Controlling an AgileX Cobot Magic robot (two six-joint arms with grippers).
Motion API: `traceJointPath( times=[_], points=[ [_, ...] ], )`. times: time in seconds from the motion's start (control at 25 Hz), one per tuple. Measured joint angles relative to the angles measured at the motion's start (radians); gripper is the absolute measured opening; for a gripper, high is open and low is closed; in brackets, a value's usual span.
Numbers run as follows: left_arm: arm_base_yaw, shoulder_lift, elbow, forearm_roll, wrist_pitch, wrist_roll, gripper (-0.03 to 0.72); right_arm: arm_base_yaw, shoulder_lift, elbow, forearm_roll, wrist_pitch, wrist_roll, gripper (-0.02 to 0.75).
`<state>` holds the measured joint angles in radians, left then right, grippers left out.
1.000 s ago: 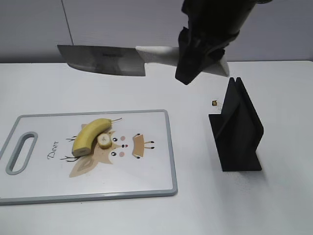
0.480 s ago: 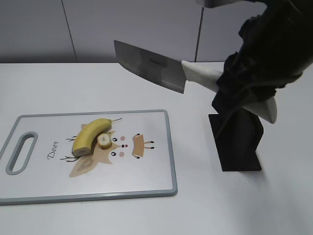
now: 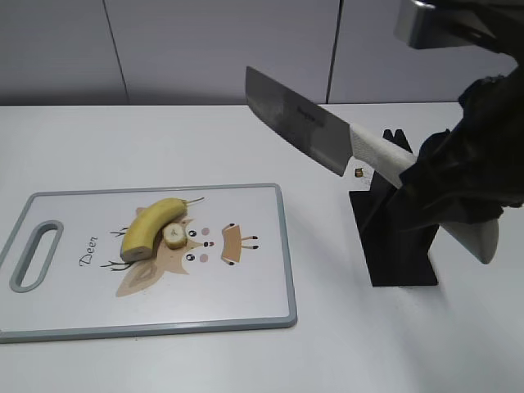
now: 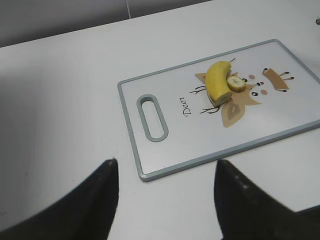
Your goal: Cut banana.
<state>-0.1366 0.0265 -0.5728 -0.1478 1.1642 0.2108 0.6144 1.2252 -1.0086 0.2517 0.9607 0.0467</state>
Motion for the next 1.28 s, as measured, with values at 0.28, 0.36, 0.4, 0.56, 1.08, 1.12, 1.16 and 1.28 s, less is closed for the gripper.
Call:
traceJointPath(
  times=[0.28,0.36,0.4,0.56,1.08,1.12,1.16,1.28],
  points=[
    [0.0,-0.033,0.077,0.018,-0.044,0.003,0.589,0.0,-0.101,0.084,-0.102,-0.07,0.253,0.16],
    [0.0,-0.033,0.083,0.02,-0.058,0.003,0.589,0.0,-0.119,0.091,-0.172,-0.064,0.347,0.16],
    [0.0,-0.033,0.083,0.023,-0.061,0.003,0.589,0.0,-0.126,0.091,-0.203,-0.062,0.389,0.16],
    [0.0,-0.033,0.085,0.037,-0.062,0.003,0.589,0.0,-0.135,0.091,-0.343,-0.038,0.558,0.16],
    [0.0,-0.033,0.09,0.039,-0.063,0.003,0.589,-0.045,0.042,0.091,-0.414,-0.072,0.61,0.16],
    [0.0,-0.033,0.09,0.039,-0.063,0.003,0.589,-0.045,0.06,0.091,-0.42,-0.074,0.611,0.16],
    [0.0,-0.033,0.09,0.039,-0.063,0.003,0.589,-0.045,0.08,0.091,-0.425,-0.078,0.611,0.16],
    [0.0,-0.033,0.09,0.039,-0.063,0.003,0.589,-0.046,0.118,0.091,-0.435,-0.089,0.615,0.16]
  ],
)
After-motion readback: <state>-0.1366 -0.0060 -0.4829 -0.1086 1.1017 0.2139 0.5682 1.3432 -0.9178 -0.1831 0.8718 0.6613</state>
